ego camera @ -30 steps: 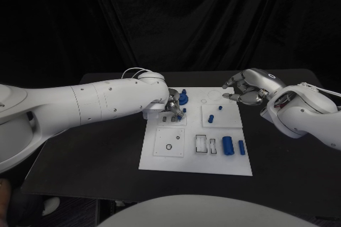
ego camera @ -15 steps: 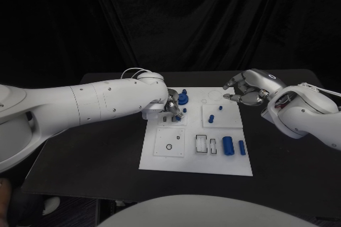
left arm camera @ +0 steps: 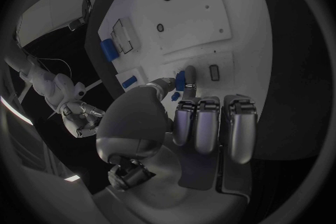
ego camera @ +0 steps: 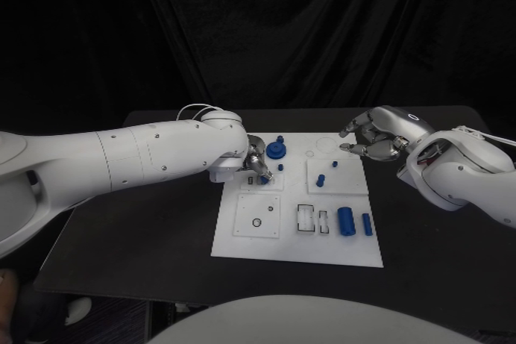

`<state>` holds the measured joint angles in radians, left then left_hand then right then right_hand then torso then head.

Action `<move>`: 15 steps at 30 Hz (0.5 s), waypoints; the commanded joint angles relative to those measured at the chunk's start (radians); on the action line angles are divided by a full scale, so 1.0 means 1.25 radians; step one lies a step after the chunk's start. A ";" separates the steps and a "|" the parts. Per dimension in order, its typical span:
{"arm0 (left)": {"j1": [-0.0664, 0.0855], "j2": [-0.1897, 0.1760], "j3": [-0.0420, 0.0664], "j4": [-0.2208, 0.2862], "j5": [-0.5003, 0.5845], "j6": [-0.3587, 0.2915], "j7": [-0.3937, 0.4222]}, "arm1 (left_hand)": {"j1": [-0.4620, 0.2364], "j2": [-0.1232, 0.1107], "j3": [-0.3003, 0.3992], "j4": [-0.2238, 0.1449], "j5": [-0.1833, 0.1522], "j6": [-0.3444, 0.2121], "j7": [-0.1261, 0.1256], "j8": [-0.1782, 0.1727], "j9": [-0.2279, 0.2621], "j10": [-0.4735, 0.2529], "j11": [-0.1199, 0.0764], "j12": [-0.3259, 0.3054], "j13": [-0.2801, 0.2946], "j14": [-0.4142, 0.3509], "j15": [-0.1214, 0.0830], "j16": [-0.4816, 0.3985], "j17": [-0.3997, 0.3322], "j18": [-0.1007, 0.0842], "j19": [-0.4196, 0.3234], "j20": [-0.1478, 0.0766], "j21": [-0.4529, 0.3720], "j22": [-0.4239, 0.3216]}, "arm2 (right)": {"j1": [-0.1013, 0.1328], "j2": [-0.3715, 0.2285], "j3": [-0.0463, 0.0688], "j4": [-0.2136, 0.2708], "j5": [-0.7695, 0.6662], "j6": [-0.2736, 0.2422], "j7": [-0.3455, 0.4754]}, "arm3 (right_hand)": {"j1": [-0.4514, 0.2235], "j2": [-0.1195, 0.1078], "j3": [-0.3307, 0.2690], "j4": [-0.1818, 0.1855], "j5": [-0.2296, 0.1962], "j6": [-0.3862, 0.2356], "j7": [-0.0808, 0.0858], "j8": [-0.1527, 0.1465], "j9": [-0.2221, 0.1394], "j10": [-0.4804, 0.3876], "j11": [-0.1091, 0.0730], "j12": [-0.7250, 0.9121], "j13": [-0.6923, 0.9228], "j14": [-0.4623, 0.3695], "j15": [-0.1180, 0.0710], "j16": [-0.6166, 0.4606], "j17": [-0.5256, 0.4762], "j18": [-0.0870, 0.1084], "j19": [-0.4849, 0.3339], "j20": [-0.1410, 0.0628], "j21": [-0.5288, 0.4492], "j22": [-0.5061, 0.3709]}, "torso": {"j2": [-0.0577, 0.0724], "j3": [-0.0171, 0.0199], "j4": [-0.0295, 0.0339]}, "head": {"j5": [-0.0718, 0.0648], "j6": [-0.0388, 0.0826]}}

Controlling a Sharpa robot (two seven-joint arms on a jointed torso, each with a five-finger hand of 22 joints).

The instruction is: Assemble the parts on the task board

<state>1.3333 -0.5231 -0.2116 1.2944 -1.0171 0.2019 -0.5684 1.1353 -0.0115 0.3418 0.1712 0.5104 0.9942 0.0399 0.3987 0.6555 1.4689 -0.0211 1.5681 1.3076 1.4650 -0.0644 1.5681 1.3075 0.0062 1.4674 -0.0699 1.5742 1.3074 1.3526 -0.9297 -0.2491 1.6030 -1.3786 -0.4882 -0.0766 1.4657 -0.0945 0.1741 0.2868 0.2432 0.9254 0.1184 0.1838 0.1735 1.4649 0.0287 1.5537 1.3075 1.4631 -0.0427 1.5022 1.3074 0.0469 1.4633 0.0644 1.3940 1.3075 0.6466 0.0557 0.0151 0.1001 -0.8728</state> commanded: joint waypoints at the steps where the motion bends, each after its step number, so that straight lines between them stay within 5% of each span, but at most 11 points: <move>1: -0.002 -0.008 0.001 0.007 -0.002 -0.012 -0.008 | -0.009 -0.002 0.009 -0.003 -0.007 0.004 0.001 -0.003 0.002 0.082 -0.006 0.002 0.211 0.085 -0.005 0.002 0.211 -0.005 0.083 -0.004 -0.003 0.211 | -0.003 -0.001 0.001 -0.001 -0.005 0.011 -0.019 | -0.006 -0.001 0.002 -0.001 -0.004 0.005 0.000 0.001 -0.001 0.062 0.005 -0.004 0.181 0.067 0.006 -0.003 0.130 -0.001 0.021 0.006 -0.002 0.156 | 0.000 0.0009 0.0004 | 0.003 0.000; 15: -0.002 -0.023 0.000 0.012 -0.002 -0.032 -0.007 | -0.040 -0.003 0.034 -0.004 -0.067 0.000 0.003 -0.015 0.018 0.082 -0.003 0.002 0.211 0.085 -0.003 0.002 0.211 -0.005 0.083 -0.003 -0.003 0.211 | -0.005 -0.001 0.001 -0.002 -0.003 0.021 -0.020 | -0.007 0.002 0.003 -0.001 -0.004 0.007 -0.001 0.001 -0.002 0.061 0.005 -0.006 0.179 0.067 0.005 -0.005 0.128 0.000 0.020 0.006 -0.005 0.155 | 0.001 -0.0010 0.0021 | 0.010 0.000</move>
<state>1.3332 -0.5524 -0.2117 1.3088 -1.0172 0.1819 -0.5832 1.0917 -0.0153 0.3773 0.1654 0.4327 0.9956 0.0412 0.3833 0.6770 1.4688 -0.0210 1.5681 1.3075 1.4650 -0.0644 1.5682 1.3075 0.0062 1.4674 -0.0699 1.5742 1.3074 1.3491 -0.9293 -0.2491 1.6000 -1.3786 -0.4718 -0.0825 1.4658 -0.0946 0.1741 0.2868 0.2432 0.9254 0.1184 0.1838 0.1724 1.4649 0.0287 1.5499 1.3074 1.4631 -0.0427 1.5022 1.3073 0.0469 1.4633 0.0644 1.3940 1.3074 0.6481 0.0551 0.0174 0.1103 -0.8728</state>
